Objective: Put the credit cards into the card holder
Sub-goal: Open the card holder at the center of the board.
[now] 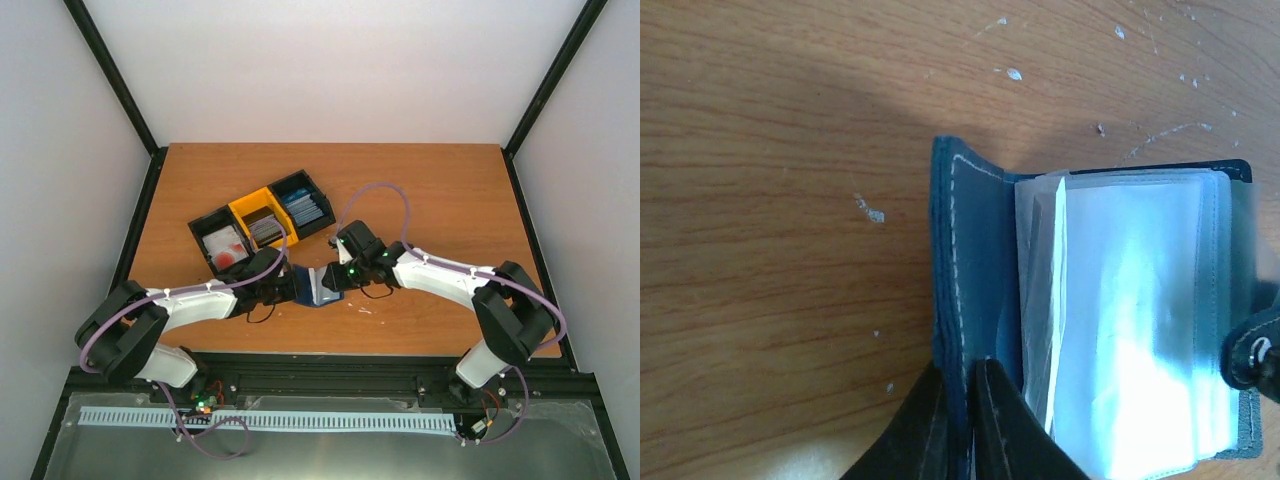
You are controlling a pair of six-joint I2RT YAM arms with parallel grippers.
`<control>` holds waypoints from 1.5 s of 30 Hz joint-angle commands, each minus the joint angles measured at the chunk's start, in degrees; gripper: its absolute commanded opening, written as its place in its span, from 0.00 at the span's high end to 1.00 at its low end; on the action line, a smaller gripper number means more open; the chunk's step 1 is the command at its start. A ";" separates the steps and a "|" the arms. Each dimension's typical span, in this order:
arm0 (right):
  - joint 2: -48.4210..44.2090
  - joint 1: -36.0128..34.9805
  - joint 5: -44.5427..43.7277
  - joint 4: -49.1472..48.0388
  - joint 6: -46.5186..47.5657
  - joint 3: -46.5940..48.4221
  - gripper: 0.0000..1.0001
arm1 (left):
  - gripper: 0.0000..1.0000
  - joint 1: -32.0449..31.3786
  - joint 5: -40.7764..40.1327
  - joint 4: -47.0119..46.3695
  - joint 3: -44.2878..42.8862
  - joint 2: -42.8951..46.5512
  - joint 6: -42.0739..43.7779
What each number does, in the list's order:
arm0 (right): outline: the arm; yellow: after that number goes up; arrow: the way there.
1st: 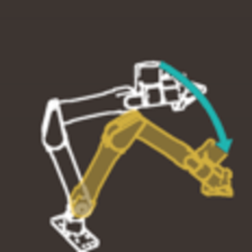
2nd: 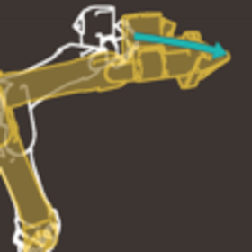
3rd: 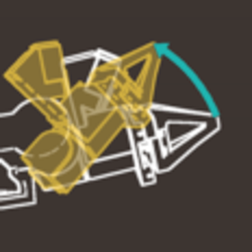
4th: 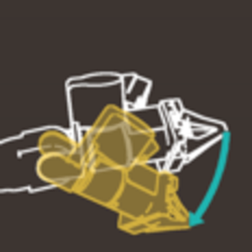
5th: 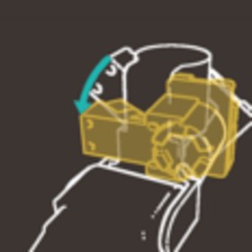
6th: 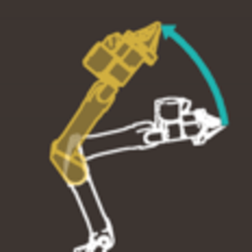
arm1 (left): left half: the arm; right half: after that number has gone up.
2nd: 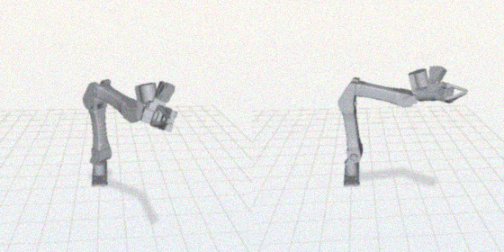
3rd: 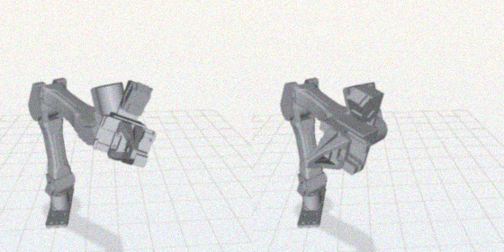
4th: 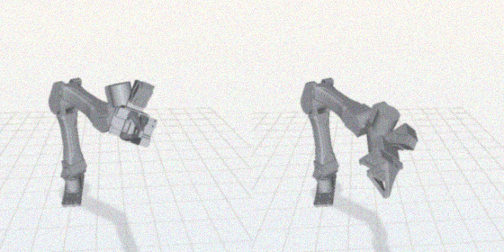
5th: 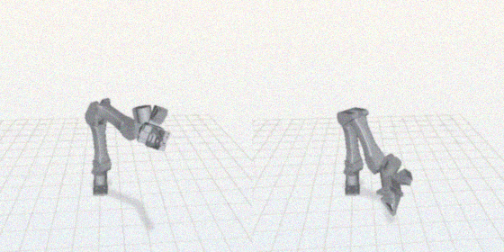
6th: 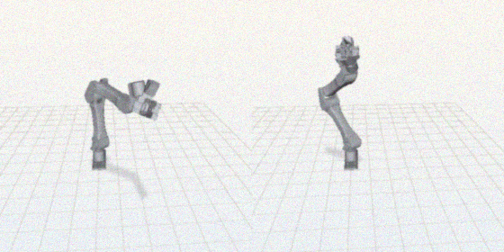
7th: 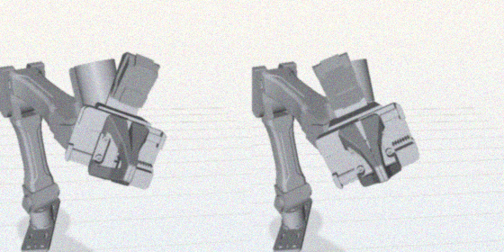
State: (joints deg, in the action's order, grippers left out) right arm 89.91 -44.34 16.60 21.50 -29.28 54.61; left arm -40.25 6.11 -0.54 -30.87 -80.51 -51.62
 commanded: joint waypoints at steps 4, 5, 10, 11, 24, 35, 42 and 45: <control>1.70 -0.22 0.64 -2.20 -0.48 0.21 0.76 | 0.94 0.00 0.30 -1.32 -0.60 -0.17 0.11; 2.19 -0.22 0.67 -1.98 -0.39 0.37 0.73 | 0.94 0.00 0.31 -1.38 -0.65 -0.24 0.09; 2.92 -0.75 1.34 -2.25 0.00 0.01 0.60 | 0.94 0.00 0.39 -1.40 -0.68 -0.22 0.05; 2.71 -0.89 1.45 -2.07 0.38 0.05 0.59 | 0.94 0.00 0.38 -1.46 -0.68 -0.32 0.02; -0.86 -2.60 -5.98 0.86 -2.51 -3.42 0.56 | 0.94 0.00 0.36 -1.83 -0.80 -0.64 -0.11; 4.18 -2.55 -3.65 -3.72 -3.13 -1.78 0.63 | 0.95 0.04 0.83 -2.47 -0.70 -0.81 0.11; 6.42 -2.47 -0.18 -6.74 -5.29 -2.32 0.55 | 0.95 0.00 0.86 -2.95 -0.22 -1.13 -0.26; 5.74 -2.18 4.27 -12.40 -6.57 -4.26 0.54 | 0.95 0.05 0.63 -3.13 0.24 -1.09 -0.68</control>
State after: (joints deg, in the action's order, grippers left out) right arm 95.83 -46.65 15.44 16.64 -33.69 51.79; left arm -40.25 6.92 -2.33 -30.85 -80.84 -51.70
